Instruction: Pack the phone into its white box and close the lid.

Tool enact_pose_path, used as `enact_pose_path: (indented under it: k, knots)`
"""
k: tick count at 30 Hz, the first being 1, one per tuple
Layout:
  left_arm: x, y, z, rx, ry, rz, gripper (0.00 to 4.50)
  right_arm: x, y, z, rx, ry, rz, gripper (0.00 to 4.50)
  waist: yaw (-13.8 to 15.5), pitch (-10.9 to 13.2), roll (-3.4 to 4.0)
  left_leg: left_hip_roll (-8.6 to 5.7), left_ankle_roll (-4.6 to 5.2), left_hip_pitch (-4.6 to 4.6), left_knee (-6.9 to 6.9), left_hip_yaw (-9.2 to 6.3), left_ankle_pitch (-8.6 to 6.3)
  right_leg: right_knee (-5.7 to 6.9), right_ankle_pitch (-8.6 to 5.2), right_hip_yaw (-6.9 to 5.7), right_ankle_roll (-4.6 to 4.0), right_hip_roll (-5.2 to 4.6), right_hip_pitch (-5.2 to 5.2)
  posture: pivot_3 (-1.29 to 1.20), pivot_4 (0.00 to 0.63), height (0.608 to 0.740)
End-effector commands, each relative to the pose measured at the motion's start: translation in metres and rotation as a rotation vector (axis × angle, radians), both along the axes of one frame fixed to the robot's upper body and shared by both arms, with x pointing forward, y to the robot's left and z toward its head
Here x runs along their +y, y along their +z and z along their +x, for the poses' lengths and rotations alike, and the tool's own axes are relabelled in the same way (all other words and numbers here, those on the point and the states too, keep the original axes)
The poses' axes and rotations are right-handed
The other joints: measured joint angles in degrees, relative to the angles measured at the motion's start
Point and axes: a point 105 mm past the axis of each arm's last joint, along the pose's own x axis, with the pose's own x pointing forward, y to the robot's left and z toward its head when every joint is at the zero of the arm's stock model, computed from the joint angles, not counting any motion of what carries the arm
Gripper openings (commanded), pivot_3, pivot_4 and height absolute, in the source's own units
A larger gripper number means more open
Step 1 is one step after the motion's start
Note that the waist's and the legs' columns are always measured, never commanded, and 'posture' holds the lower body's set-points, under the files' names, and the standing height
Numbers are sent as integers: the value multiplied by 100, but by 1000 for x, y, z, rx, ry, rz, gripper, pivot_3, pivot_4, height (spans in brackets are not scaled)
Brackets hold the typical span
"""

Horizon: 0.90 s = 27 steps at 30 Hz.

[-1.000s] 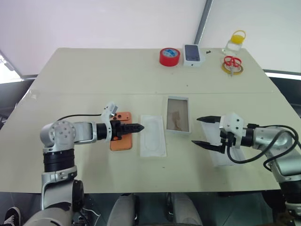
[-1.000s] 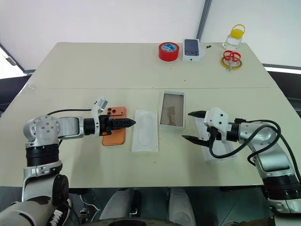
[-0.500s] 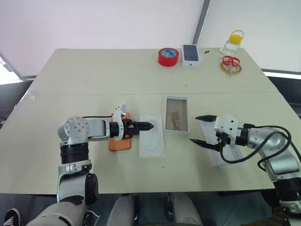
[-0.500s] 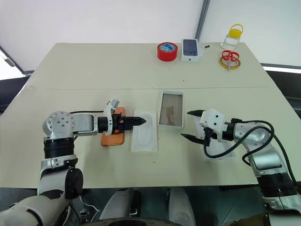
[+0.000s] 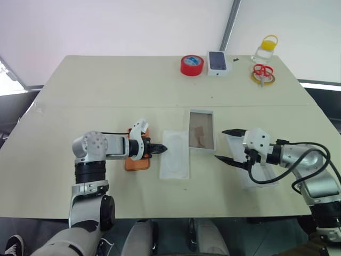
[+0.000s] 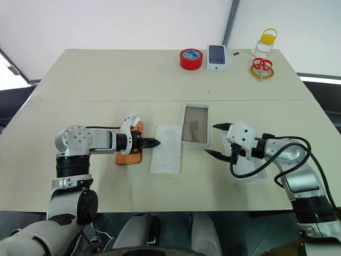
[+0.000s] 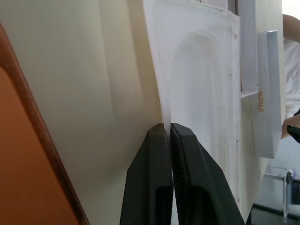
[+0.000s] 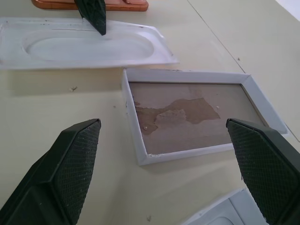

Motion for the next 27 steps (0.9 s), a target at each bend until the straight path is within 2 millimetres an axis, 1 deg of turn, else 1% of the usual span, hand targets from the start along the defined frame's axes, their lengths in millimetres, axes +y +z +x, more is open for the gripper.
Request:
enact_pose_path:
  k: [1,5,7,9,13,16,17,18,20,22,25,27]
  knots:
    - [1,2,3,10,23,-35,19,5,13,0,-66,18,15,4500,0,0,0,0,0,0,0,0,0,0,0,0,0,0,0,0,150,740]
    - [8,15,8,-12,48,-87,19,13,13,-2,-53,40,45,4500,-8,2,-3,0,0,-1,0,0,0,0,0,0,1,1,-1,0,150,740]
    - [18,29,13,-79,77,-68,19,21,8,0,-47,63,33,4500,-16,5,-7,1,0,-2,-2,0,0,1,1,0,2,1,-4,0,150,740]
    - [23,41,19,-150,94,-64,19,28,3,3,-29,84,21,4500,-36,7,-10,3,-1,-5,-2,0,0,2,1,0,3,2,-10,0,150,740]
    - [36,51,23,-193,105,-15,19,42,-9,12,26,130,-11,4500,-40,7,-9,4,-12,-5,-5,0,6,6,3,-1,5,4,-12,0,150,740]
    - [44,55,27,-193,139,-18,19,45,-20,17,74,157,-56,4500,-13,7,-9,2,-16,-6,-5,0,8,6,4,-1,7,2,-12,0,150,740]
    - [45,56,27,-199,142,-17,0,46,-21,18,93,163,-53,3963,-6,7,-9,2,-17,-7,-4,-2,9,6,4,-1,6,2,-12,0,150,740]
    - [47,55,27,-195,149,-11,0,47,-22,22,103,158,-53,3648,-7,7,-9,1,-18,-7,-4,-2,9,6,3,-1,6,0,-12,0,150,740]
    - [49,53,26,-204,156,5,0,45,-31,32,106,144,-111,2693,-26,8,-10,-1,-18,-8,-4,-1,10,5,3,-1,5,-1,-12,0,150,740]
    - [48,53,24,-201,153,-1,0,43,-40,37,112,151,-174,1590,-31,8,-10,-1,-21,-7,-4,-1,11,6,4,0,5,-1,-13,0,150,740]
    - [44,60,23,-228,155,-44,0,46,-38,36,122,178,-156,31,-35,8,-10,0,-24,-7,-7,-4,12,13,7,-2,11,-1,-15,0,150,740]
    - [42,64,21,-243,143,-60,0,50,-34,30,121,226,-146,31,-37,8,-10,0,-30,-7,-7,-4,15,14,11,-1,19,-2,-15,0,150,740]
